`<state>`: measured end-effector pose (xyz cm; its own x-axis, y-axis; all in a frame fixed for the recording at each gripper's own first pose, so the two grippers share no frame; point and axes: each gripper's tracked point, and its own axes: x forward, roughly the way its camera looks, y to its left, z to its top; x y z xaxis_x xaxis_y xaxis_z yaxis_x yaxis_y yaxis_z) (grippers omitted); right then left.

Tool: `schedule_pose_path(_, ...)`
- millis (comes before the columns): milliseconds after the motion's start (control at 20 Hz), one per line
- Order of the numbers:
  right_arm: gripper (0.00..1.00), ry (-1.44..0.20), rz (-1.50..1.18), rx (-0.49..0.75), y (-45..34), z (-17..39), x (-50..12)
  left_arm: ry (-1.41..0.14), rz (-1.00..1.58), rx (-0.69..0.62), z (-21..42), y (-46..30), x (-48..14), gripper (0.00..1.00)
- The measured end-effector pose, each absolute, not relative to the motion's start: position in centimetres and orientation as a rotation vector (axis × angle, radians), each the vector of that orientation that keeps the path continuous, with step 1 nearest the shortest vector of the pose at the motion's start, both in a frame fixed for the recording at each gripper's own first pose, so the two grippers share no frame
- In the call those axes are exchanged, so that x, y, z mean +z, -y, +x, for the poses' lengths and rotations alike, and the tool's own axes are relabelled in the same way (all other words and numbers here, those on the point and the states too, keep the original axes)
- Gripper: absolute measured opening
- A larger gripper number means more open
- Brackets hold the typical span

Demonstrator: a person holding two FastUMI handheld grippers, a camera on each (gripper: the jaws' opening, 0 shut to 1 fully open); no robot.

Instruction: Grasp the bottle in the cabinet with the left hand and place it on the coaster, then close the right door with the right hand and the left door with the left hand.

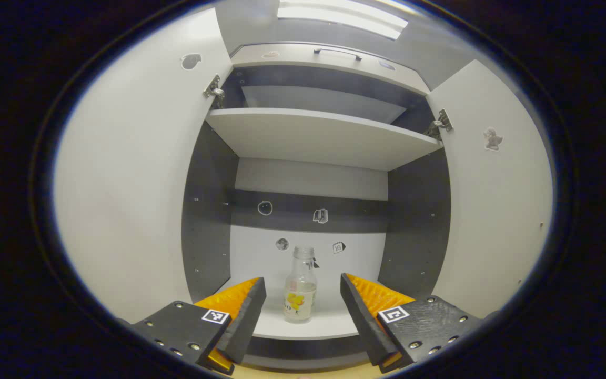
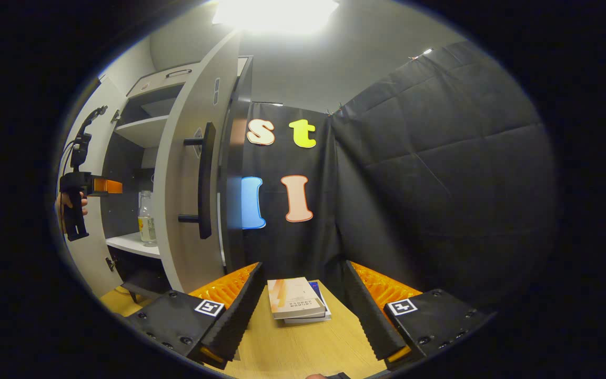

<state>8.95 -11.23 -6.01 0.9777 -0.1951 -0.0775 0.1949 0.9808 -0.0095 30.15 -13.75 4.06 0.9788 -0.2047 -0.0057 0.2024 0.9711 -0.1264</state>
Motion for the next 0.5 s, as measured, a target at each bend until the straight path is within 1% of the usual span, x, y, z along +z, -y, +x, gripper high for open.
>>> schedule_pose_path(50,0.96,-0.078,-0.01,-0.209,11.4,9.1,-6.0,-0.02,-0.123,-0.21,31.0,13.7,3.9,0.87)
schedule_pose_path(100,0.93,-0.08,-0.015,-0.222,11.5,9.3,-6.1,-0.018,-0.12,-0.213,31.9,13.8,3.7,0.88)
schedule_pose_path(250,0.93,-0.085,-0.023,-0.256,11.8,9.6,-6.0,-0.023,-0.118,-0.231,34.4,14.4,3.0,0.85)
schedule_pose_path(300,0.93,-0.087,-0.025,-0.271,12.0,9.7,-6.0,-0.027,-0.113,-0.241,35.3,14.7,2.9,0.87)
schedule_pose_path(350,0.96,-0.09,-0.025,-0.281,12.0,9.8,-6.1,-0.03,-0.104,-0.25,36.1,15.0,2.7,0.87)
schedule_pose_path(400,0.93,-0.093,-0.026,-0.292,12.1,10.0,-6.2,-0.035,-0.087,-0.251,37.0,15.1,2.4,0.87)
schedule_pose_path(500,0.93,-0.093,-0.03,-0.311,12.4,10.5,-6.3,-0.04,-0.057,-0.246,38.7,15.3,1.9,0.88)
